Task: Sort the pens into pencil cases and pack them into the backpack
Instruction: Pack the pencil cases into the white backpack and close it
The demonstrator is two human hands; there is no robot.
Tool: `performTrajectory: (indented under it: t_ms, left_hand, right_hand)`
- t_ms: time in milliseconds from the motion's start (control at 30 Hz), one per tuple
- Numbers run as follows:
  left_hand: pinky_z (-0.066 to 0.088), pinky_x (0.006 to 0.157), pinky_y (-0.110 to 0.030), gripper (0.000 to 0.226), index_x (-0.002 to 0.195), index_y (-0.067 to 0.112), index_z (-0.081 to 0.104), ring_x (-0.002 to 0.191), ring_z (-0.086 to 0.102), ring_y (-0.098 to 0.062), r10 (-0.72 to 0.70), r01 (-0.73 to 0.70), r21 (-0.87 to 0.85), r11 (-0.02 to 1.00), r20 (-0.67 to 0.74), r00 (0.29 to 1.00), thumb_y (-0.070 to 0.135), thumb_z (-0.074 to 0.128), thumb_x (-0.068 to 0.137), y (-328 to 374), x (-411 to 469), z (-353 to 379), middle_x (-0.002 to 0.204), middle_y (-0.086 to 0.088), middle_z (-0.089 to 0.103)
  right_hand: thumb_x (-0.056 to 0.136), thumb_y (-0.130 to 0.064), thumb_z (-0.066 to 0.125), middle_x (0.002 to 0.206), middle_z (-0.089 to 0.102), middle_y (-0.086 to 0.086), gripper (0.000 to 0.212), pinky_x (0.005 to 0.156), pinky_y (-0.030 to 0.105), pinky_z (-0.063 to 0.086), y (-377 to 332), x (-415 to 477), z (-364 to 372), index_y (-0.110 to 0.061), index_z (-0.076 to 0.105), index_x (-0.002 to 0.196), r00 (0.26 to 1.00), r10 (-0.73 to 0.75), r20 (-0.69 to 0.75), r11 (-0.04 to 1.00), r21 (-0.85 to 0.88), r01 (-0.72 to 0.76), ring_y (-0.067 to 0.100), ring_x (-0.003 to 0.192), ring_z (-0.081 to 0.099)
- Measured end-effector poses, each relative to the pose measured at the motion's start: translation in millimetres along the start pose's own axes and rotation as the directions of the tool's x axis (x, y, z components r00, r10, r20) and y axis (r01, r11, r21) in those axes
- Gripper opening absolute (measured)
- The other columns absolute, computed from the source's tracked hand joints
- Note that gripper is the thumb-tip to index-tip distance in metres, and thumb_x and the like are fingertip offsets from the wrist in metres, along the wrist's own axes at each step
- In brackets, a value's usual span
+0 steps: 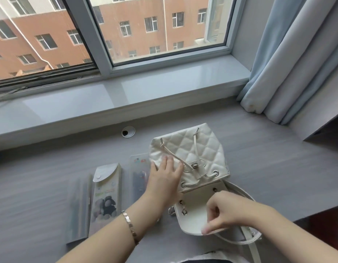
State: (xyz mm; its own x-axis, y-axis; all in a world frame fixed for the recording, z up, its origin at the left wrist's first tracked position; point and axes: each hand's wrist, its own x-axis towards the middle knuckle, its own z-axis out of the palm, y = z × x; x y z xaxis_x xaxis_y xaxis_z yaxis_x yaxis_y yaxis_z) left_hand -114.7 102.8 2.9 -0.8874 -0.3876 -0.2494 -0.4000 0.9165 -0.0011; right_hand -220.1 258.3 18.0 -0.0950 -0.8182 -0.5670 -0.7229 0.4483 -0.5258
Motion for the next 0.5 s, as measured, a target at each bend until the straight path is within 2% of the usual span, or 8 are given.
performTrajectory:
  t_ms: [33,100,167,200,233,300,400,500]
  left_hand:
    - [0.03,0.105,-0.053,0.08,0.136,0.014,0.034,0.141,0.024,-0.032,0.0,-0.001,0.016,1.0,0.022,1.0,0.043,0.065,0.068,1.7,0.6,0.3,0.147,-0.021,0.031]
    - [0.023,0.109,-0.051,0.076,0.141,0.016,0.024,0.144,0.012,-0.028,-0.02,0.019,0.034,0.999,0.051,0.998,0.042,0.056,0.077,-0.8,3.5,-2.0,0.152,-0.016,0.02]
    - [0.023,0.109,-0.051,0.077,0.142,0.018,0.023,0.144,0.011,-0.027,-0.014,0.01,0.051,0.999,0.067,0.998,0.041,0.056,0.077,-1.8,4.2,-1.8,0.152,-0.015,0.019]
    - [0.024,0.109,-0.051,0.077,0.142,0.018,0.023,0.144,0.011,-0.027,-0.016,0.013,0.041,0.999,0.082,0.997,0.04,0.057,0.076,-1.2,3.2,-2.4,0.152,-0.015,0.019]
    - [0.025,0.108,-0.051,0.077,0.142,0.019,0.023,0.144,0.01,-0.026,-0.02,0.017,0.031,0.999,0.089,0.996,0.039,0.057,0.076,-0.3,2.4,-1.0,0.153,-0.014,0.018]
    - [0.032,0.106,-0.048,0.076,0.141,0.02,0.025,0.144,0.008,-0.024,-0.034,0.036,-0.021,0.999,0.097,0.995,0.036,0.059,0.075,0.1,0.8,4.3,0.153,-0.011,0.016]
    - [0.045,0.094,-0.041,0.072,0.138,0.02,0.029,0.143,0.01,-0.024,-0.041,0.052,-0.131,0.99,0.086,0.995,0.031,0.061,0.074,-1.0,1.2,10.6,0.151,-0.009,0.018]
    - [0.046,0.096,-0.039,0.072,0.14,0.019,0.026,0.145,0.005,-0.024,-0.036,0.054,-0.185,0.981,0.099,0.994,0.024,0.059,0.077,-0.5,-0.5,12.3,0.153,-0.011,0.013]
  right_hand:
    - [0.073,-0.054,0.065,0.057,0.058,-0.007,0.038,0.048,0.013,0.033,0.0,0.9,5.6,-0.021,0.058,0.058,0.996,0.084,-0.029,0.995,0.054,-0.082,0.002,0.051,0.048]
    - [0.08,-0.057,0.057,0.059,0.055,-0.005,0.044,0.054,0.024,0.034,1.5,9.8,13.6,-0.023,0.044,0.056,0.919,0.215,-0.33,0.974,0.14,-0.177,0.014,0.062,0.052]
    - [0.078,-0.055,0.06,0.071,0.053,-0.009,0.028,0.062,0.031,0.038,-2.4,20.2,15.5,-0.03,0.048,0.074,0.737,0.241,-0.632,0.971,0.158,-0.181,0.023,0.073,0.056]
    - [0.072,-0.056,0.066,0.081,0.058,-0.003,0.036,0.063,0.033,0.044,-7.4,27.3,11.6,-0.025,0.054,0.089,0.657,0.239,-0.715,0.967,0.112,-0.23,0.027,0.078,0.06]
    - [0.064,-0.058,0.071,0.087,0.06,0.004,0.055,0.062,0.035,0.05,-10.9,35.0,8.7,-0.015,0.058,0.096,0.633,0.224,-0.741,0.954,0.034,-0.298,0.03,0.079,0.063]
    - [0.051,-0.06,0.078,0.081,0.061,0.012,0.067,0.055,0.034,0.053,-18.5,47.9,2.2,-0.004,0.061,0.084,0.631,0.188,-0.752,0.909,-0.11,-0.402,0.03,0.072,0.064]
    - [0.072,-0.051,0.07,0.094,0.063,0.013,0.052,0.068,0.032,0.052,-26.5,58.1,-5.2,-0.004,0.06,0.092,0.675,0.19,-0.712,0.895,-0.157,-0.417,0.028,0.087,0.064]
    - [0.089,-0.046,0.05,0.105,0.065,0.011,0.041,0.077,0.033,0.048,-26.4,55.3,-8.4,-0.007,0.052,0.104,0.709,0.177,-0.682,0.916,-0.149,-0.372,0.027,0.101,0.061]
